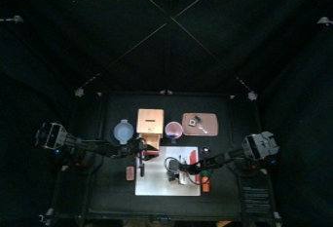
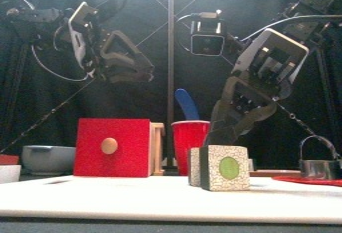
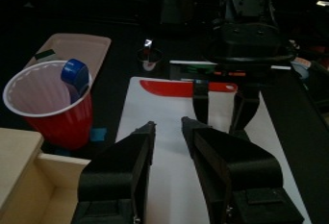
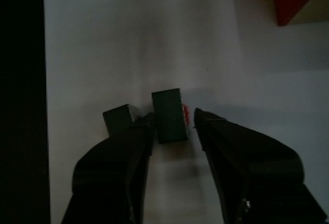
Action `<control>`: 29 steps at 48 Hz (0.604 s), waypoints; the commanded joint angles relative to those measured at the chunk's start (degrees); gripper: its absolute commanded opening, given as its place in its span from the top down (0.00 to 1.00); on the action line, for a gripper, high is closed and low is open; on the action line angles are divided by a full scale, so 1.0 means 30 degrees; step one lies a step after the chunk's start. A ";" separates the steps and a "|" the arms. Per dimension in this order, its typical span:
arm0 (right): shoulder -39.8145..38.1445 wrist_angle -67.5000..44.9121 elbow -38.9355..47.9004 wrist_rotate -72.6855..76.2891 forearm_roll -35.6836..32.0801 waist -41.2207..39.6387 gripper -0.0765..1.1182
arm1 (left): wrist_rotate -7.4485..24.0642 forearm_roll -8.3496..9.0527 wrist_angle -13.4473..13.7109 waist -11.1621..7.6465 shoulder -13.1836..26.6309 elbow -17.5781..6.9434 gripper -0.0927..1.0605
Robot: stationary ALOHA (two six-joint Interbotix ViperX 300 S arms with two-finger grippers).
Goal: Place sushi on board then cut the sushi with the knife then place the pieces on the plate
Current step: Place the 4 sushi pieces on the plate
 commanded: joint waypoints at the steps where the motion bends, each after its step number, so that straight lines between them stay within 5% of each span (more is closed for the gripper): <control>1: -0.0322 -0.0205 -0.0264 0.0029 0.0088 -0.0059 0.38 | -0.0029 0.0000 -0.0176 0.0000 -0.0117 -0.0205 0.30; 13: -0.1025 0.0410 0.0029 0.0000 0.0234 -0.0205 0.43 | -0.0029 -0.0029 -0.0176 0.0000 -0.0088 -0.0146 0.30; 29: -0.5537 0.3369 0.3691 0.0000 0.0908 -0.1670 0.43 | -0.0029 -0.0029 -0.0176 0.0000 -0.0117 -0.0146 0.30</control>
